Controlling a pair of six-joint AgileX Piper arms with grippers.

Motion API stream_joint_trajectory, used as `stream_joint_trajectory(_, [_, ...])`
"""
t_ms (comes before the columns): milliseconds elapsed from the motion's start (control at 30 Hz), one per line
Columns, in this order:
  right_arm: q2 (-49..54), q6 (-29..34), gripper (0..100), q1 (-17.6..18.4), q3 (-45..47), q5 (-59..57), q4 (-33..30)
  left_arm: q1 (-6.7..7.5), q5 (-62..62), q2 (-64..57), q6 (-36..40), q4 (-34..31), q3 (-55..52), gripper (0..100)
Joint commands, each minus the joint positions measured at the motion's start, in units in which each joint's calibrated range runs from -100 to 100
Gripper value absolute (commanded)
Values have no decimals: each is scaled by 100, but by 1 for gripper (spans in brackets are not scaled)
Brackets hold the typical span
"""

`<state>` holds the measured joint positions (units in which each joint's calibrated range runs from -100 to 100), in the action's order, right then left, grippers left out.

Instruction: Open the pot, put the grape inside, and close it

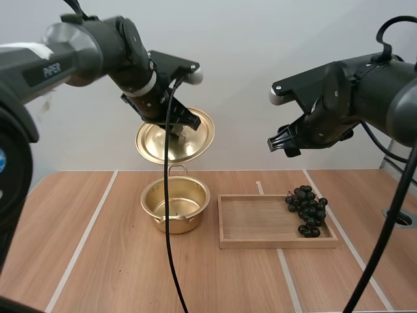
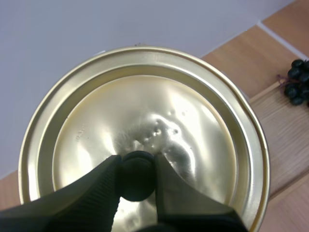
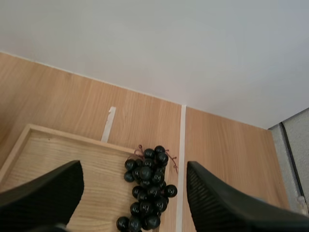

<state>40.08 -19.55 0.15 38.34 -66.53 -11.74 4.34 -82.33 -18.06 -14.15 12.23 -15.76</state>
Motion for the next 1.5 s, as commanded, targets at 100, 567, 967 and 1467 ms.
stream_joint_trajectory(100, [-677, 45, 100, -195, -59, -380, -108, 17, -548, -797, 141, -112, 718, 0])
stream_joint_trajectory(567, [-1798, 23, 100, -435, -59, -156, -108, 17, -571, -1829, 229, -351, 905, 0])
stream_joint_trajectory(967, [-2198, 54, 100, -435, -59, 168, -229, 17, -702, -1857, 346, -351, 905, 0])
stream_joint_trajectory(1467, [-3423, 161, 100, -721, -799, 531, -203, 17, -715, -1857, 358, -193, 905, 0])
